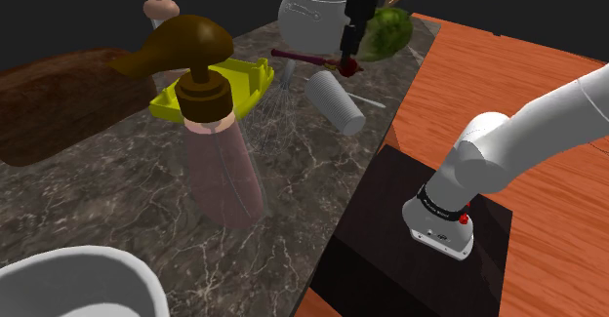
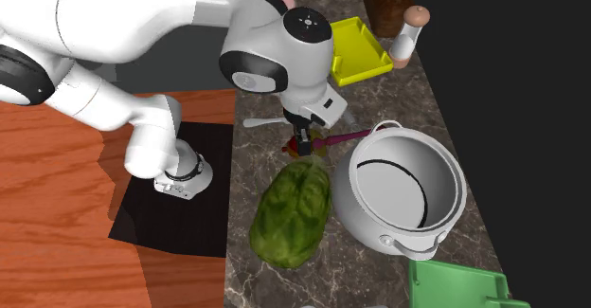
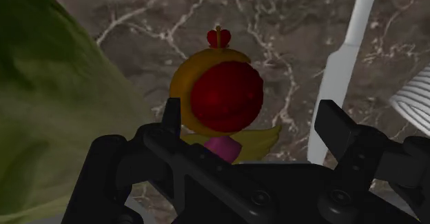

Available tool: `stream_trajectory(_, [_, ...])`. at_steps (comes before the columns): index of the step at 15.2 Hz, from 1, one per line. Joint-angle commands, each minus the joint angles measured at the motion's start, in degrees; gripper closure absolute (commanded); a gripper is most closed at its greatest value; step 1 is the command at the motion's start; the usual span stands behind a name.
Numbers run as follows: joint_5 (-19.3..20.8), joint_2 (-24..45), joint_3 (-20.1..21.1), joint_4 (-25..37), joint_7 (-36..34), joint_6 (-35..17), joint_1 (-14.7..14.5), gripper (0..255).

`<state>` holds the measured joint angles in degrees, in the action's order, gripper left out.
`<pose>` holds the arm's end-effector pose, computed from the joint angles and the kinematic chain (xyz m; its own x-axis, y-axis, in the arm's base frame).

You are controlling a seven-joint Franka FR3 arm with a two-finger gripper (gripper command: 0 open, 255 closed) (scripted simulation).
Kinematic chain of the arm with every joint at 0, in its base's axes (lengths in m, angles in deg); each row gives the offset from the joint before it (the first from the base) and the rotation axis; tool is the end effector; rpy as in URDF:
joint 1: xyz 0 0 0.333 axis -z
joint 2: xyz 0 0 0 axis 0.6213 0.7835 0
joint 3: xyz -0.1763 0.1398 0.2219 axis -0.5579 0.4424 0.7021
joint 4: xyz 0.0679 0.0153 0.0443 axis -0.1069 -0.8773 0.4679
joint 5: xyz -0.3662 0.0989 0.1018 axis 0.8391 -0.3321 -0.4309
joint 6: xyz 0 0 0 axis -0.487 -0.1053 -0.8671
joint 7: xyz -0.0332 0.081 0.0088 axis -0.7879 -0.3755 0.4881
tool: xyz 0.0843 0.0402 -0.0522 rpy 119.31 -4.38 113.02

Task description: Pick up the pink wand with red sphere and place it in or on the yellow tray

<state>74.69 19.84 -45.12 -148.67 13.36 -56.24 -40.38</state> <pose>0.4150 -0.0189 0.5603 0.9731 0.2292 -0.0221 0.2282 -0.9728 -0.0402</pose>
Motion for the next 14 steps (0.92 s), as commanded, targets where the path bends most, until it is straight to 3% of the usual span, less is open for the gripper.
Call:
stream_trajectory(1, [-0.5, 3.6, -0.8, 2.5, 3.2, -2.3, -0.7, 0])
stream_trajectory(6, [-2.6, 11.9, -1.9, 10.0, 9.9, -5.4, -2.2, 0])
stream_trajectory(14, [-2.7, 12.4, -1.8, 4.6, 9.9, -11.3, -2.4, 0])
